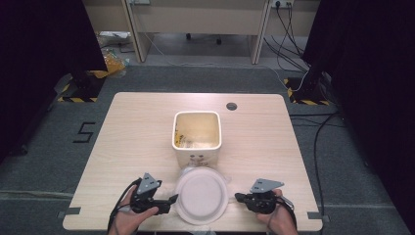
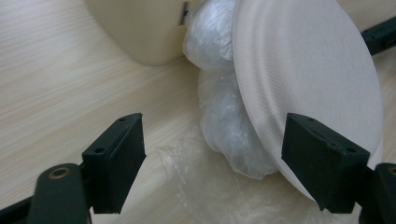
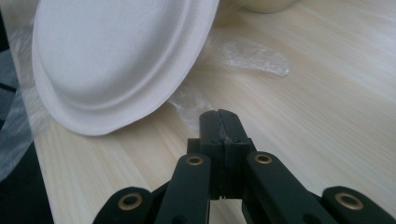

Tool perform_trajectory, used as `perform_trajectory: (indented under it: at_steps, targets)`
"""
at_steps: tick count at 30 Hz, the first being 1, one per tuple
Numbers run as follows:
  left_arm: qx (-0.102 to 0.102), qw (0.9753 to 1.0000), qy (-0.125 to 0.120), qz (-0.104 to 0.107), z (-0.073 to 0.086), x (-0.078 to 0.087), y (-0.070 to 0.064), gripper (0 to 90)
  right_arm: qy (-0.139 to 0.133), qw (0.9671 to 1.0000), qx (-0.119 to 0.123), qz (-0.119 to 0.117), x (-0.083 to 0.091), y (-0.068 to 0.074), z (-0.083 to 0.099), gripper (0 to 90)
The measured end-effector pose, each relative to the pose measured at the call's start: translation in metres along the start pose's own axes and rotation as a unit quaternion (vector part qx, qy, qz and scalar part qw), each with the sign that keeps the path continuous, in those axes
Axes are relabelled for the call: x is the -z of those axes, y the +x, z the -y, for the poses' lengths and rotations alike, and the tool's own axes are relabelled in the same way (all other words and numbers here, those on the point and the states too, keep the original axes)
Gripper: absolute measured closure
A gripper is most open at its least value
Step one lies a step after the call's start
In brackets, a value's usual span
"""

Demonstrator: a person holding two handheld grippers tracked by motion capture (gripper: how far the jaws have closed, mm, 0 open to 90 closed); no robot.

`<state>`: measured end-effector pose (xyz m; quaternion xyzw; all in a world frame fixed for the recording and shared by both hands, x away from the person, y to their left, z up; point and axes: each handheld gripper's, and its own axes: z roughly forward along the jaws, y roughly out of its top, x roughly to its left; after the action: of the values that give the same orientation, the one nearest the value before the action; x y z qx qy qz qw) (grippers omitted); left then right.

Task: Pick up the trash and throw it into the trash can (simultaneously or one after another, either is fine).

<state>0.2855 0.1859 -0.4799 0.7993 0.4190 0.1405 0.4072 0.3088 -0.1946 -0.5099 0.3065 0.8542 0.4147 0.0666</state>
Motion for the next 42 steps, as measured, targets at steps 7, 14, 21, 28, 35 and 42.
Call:
perform_trajectory:
  at_steps: [7,14,21,28,35,42]
  targets:
    - [-0.043,0.9987,0.019,0.021,-0.015,-0.035,-0.039,20.8,-0.021,0.9983,-0.037,0.040,0.033,-0.022,0.020,90.0]
    - [-0.061,0.9977,0.023,0.021,-0.030,-0.058,-0.059,20.8,-0.029,0.9954,-0.063,0.066,0.050,-0.043,0.034,90.0]
    - [-0.064,0.9973,0.027,0.024,-0.044,-0.079,-0.069,21.2,-0.033,0.9910,-0.091,0.092,0.062,-0.061,0.045,90.0]
    - [-0.070,0.9966,0.034,0.026,-0.064,-0.103,-0.082,21.1,-0.036,0.9869,-0.102,0.120,0.072,-0.070,0.050,90.0]
    - [-0.072,0.9964,0.031,0.033,-0.078,-0.127,-0.101,21.4,-0.045,0.9823,-0.117,0.140,0.082,-0.079,0.057,89.6]
    - [-0.069,0.9967,0.030,0.030,-0.085,-0.139,-0.108,21.6,-0.060,0.9751,-0.139,0.161,0.093,-0.087,0.062,80.6]
